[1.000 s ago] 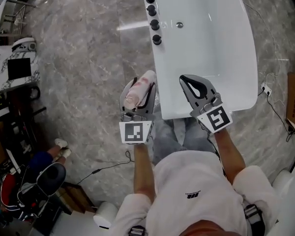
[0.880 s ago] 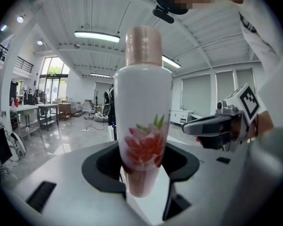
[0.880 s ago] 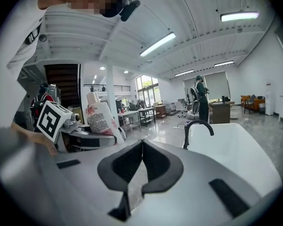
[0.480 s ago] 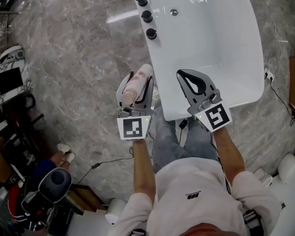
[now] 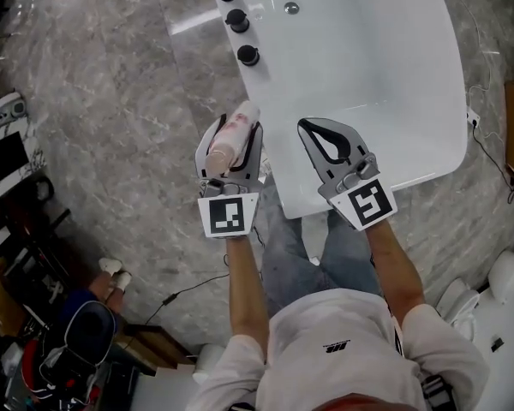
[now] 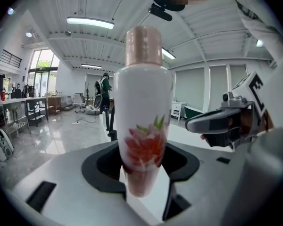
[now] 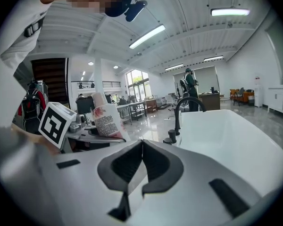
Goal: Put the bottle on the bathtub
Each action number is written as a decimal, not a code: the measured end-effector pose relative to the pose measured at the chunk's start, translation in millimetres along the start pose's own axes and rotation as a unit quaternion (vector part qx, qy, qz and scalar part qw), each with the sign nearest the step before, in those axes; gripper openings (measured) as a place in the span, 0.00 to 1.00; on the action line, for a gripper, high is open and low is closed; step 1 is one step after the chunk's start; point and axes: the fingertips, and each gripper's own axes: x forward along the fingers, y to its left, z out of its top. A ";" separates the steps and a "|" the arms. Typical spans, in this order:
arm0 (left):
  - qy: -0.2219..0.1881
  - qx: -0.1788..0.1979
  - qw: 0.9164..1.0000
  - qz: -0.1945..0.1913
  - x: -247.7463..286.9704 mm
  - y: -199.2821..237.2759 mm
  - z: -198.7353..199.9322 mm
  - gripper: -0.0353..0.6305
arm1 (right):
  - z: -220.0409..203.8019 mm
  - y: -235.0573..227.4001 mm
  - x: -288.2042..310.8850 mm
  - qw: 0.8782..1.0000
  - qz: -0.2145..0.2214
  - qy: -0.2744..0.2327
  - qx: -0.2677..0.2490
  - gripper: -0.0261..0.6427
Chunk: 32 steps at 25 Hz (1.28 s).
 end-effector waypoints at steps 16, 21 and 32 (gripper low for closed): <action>0.021 0.011 0.999 -0.025 62.3 -2.7 -66.6 0.40 | -72.6 -32.8 27.6 0.999 -0.025 0.017 0.021 0.03; 0.023 0.014 0.999 -0.030 76.5 -1.6 -78.0 0.40 | -83.3 -38.5 36.7 0.999 -0.025 0.017 0.025 0.03; 0.041 0.020 0.998 -0.031 98.3 -6.1 -100.8 0.40 | -99.4 -50.3 36.8 0.998 -0.031 0.021 0.044 0.03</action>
